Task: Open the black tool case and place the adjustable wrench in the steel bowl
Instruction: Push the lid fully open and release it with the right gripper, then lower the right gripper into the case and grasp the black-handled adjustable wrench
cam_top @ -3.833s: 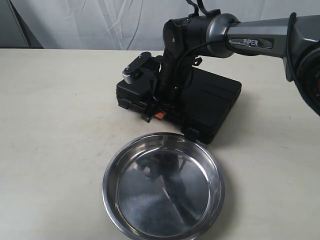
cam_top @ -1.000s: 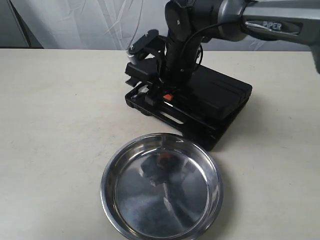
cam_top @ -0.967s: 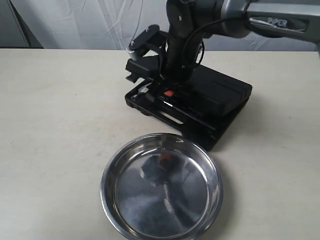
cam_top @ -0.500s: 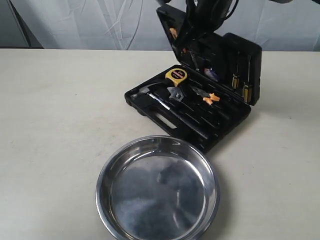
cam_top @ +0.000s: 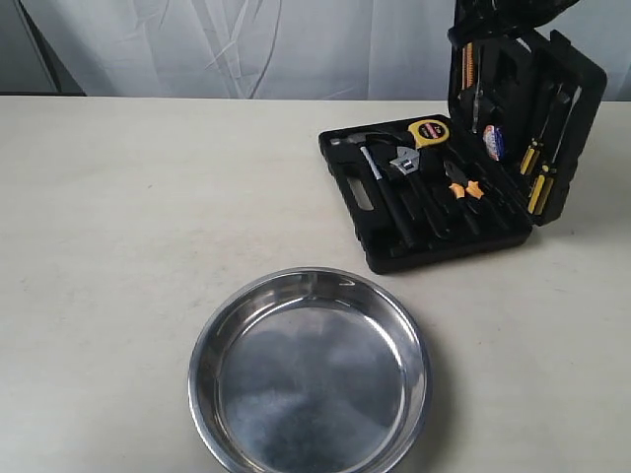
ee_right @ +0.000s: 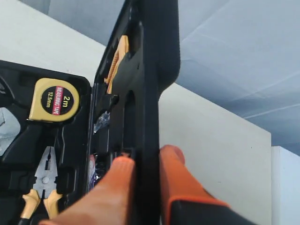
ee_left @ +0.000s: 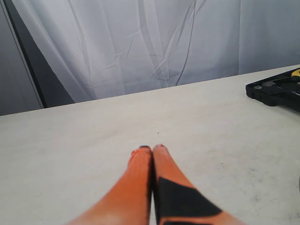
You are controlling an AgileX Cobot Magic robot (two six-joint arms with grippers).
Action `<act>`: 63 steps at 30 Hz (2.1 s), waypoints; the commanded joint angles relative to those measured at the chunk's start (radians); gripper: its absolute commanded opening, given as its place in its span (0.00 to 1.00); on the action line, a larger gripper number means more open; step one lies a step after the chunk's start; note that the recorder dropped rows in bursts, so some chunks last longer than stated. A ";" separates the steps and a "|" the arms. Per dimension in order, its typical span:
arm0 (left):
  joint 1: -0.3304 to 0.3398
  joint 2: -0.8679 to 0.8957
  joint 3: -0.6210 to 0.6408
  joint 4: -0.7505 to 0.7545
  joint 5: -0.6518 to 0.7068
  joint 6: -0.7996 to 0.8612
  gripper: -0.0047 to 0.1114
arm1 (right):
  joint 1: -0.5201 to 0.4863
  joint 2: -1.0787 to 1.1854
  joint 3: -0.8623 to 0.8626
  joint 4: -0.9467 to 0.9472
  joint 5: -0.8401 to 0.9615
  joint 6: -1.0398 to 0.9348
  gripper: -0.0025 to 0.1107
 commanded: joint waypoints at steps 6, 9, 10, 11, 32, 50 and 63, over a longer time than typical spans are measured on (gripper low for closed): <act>-0.004 0.004 -0.002 -0.003 -0.004 -0.001 0.04 | -0.014 0.005 -0.001 -0.132 0.044 -0.008 0.01; -0.004 0.004 -0.002 -0.003 -0.004 -0.001 0.04 | -0.014 0.005 -0.001 -0.181 0.055 0.028 0.02; -0.004 0.004 -0.002 -0.003 -0.004 -0.001 0.04 | -0.014 0.005 -0.001 -0.203 0.057 0.044 0.02; -0.004 0.004 -0.002 -0.003 -0.004 -0.001 0.04 | -0.014 0.005 -0.001 -0.220 0.062 0.062 0.02; -0.004 0.004 -0.002 -0.003 -0.004 -0.001 0.04 | -0.014 0.005 -0.001 -0.337 0.095 0.217 0.05; -0.004 0.004 -0.002 -0.003 -0.004 -0.001 0.04 | -0.014 0.007 -0.001 -0.147 0.057 0.272 0.23; -0.004 0.004 -0.002 -0.003 -0.004 -0.001 0.04 | -0.014 0.195 -0.001 0.431 0.026 -0.062 0.40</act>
